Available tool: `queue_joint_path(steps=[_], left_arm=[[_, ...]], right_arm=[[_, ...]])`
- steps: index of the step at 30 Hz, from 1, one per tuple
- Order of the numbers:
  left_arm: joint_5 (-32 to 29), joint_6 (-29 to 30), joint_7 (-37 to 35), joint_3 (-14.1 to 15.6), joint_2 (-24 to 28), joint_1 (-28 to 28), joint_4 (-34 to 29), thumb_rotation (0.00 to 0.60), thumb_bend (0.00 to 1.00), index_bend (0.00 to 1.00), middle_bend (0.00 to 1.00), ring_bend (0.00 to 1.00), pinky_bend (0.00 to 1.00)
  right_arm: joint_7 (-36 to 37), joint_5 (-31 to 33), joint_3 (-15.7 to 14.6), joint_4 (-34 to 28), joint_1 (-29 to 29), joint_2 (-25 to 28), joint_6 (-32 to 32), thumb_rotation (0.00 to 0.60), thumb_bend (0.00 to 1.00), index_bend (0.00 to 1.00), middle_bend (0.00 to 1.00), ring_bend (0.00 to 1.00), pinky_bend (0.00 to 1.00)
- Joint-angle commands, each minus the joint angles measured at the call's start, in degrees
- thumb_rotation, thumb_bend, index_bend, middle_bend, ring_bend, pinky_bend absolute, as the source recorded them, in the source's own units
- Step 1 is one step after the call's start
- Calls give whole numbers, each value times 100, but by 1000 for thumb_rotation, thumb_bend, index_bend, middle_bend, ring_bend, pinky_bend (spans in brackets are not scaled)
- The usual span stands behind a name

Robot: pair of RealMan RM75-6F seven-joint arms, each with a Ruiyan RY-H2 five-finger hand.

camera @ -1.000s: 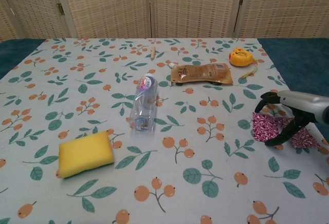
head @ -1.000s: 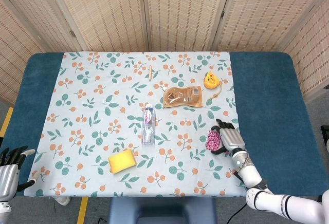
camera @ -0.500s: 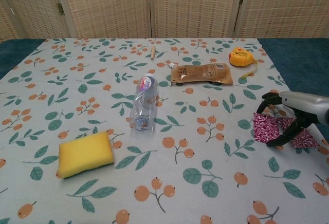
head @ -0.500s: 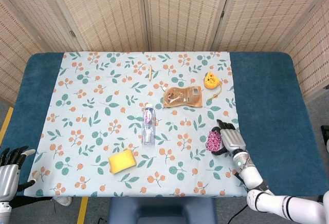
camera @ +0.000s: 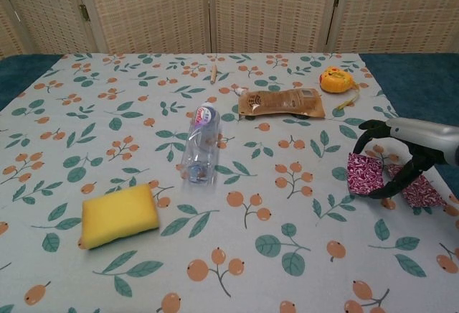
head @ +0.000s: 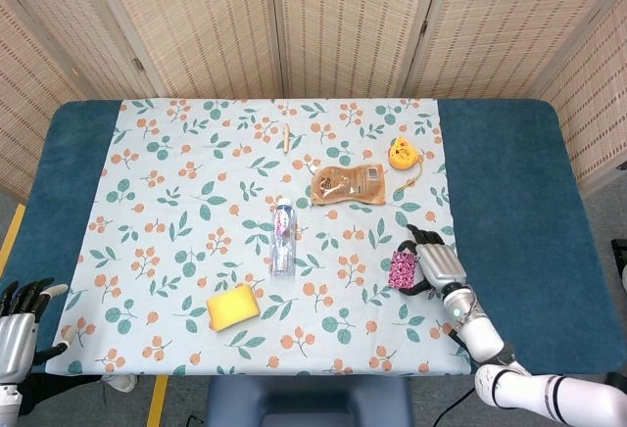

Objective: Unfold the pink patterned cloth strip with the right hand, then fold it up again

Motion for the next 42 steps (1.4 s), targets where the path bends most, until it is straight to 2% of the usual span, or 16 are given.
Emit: queue_joint_path(steps=[1, 8, 15, 26, 32, 42], left_arm=[[-10, 8, 8, -2, 4, 8, -9, 600, 330, 284, 186, 148, 0], [-40, 6, 30, 3, 10, 28, -23, 600, 330, 284, 186, 148, 0], [-20, 24, 93, 9, 17, 31, -92, 600, 330, 284, 186, 148, 0], [-23, 69, 201, 20, 39, 66, -208, 600, 330, 284, 186, 148, 0], [-36, 81, 229, 26, 49, 87, -235, 600, 330, 284, 186, 148, 0], [-37, 95, 241, 24, 53, 102, -256, 600, 330, 284, 186, 147, 0]], right_arm=[[109, -274, -4, -164, 20, 181, -43, 529, 169, 309, 19, 0, 0], [401, -785, -168, -253, -31, 662, -226, 529, 169, 309, 18, 0, 0], [720, -1273, -414, 70, -163, 960, -334, 528, 170, 309, 18, 0, 0], [1310, -1867, -533, 822, -233, 796, -440, 519, 169, 306, 18, 0, 0], [1713, -2192, -547, 1054, -246, 698, -432, 511, 169, 291, 18, 0, 0], [1924, -2395, -581, 1269, -253, 600, -467, 511, 170, 265, 18, 0, 0]])
